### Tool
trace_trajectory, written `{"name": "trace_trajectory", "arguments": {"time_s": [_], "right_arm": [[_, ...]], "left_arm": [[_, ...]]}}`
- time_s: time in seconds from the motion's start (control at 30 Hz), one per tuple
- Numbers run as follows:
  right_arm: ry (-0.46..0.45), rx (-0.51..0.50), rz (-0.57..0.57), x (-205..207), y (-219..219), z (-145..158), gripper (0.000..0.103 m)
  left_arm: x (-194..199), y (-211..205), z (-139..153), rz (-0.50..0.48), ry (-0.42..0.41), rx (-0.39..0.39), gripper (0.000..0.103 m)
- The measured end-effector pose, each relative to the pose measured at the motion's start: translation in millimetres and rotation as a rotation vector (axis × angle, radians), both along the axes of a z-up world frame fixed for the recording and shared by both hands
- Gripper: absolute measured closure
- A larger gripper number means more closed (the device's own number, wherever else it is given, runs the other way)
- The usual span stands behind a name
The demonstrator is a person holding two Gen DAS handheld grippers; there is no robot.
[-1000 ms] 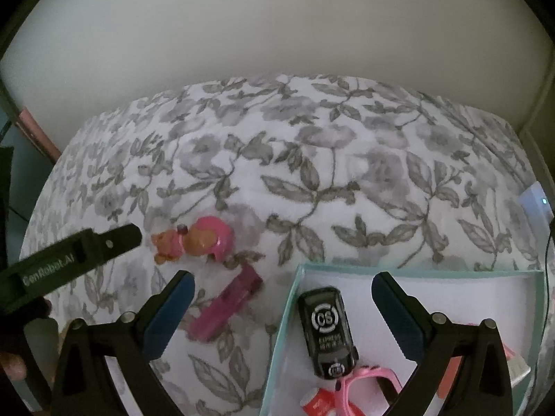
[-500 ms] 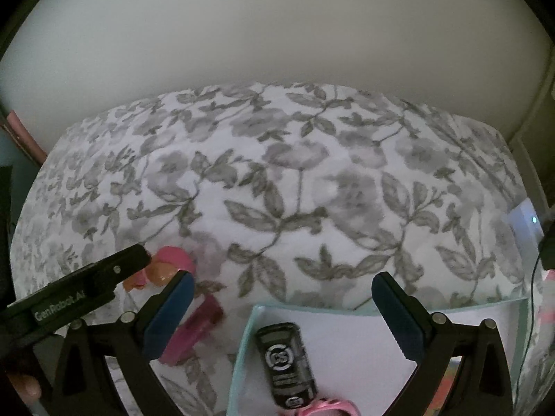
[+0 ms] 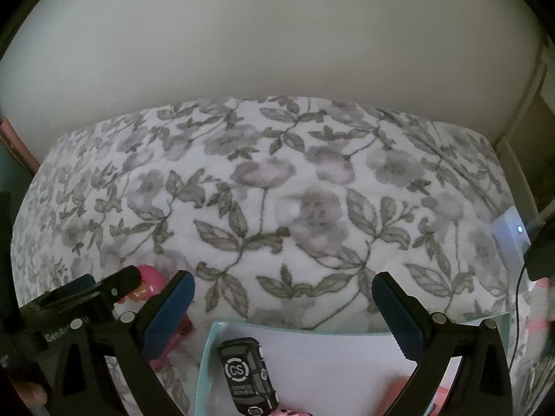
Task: Organize rigid objects
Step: 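Move both open grippers back from the tray toward the toy figure and pink lighter, then grasp the pink-and-brown toy figure with the left gripper while the right gripper grasps the pink lighter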
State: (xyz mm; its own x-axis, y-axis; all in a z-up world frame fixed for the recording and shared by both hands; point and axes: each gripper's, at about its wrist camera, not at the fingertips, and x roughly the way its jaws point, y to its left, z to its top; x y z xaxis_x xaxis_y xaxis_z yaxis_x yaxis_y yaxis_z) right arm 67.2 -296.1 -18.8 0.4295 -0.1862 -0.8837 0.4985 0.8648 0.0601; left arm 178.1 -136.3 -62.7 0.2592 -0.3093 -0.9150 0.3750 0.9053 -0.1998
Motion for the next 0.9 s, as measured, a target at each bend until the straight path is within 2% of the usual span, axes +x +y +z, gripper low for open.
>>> {"name": "trace_trajectory", "arguments": {"time_s": [0.27,0.33,0.57,0.9], "right_arm": [[0.015,0.014,0.014,1.2,3.2,-5.7,0.000],[0.019,0.014,0.024,2.6,6.1,-7.0,0.000],[0.024,0.020,0.036,4.5,9.0,-8.5,0.000],[0.022,0.044,0.035,4.3,8.6,-10.1,0.000]], "left_arm": [[-3.3,-8.1,-8.9,-0.024,-0.014,0.042,0.010],[-2.7,-7.5,-9.4,-0.027,-0.013,0.035,0.017],[-1.9,-1.8,-1.5,-0.032,-0.028,0.014,0.024],[1.1,3.0,0.6,-0.029,-0.001,-0.021,0.025]]}}
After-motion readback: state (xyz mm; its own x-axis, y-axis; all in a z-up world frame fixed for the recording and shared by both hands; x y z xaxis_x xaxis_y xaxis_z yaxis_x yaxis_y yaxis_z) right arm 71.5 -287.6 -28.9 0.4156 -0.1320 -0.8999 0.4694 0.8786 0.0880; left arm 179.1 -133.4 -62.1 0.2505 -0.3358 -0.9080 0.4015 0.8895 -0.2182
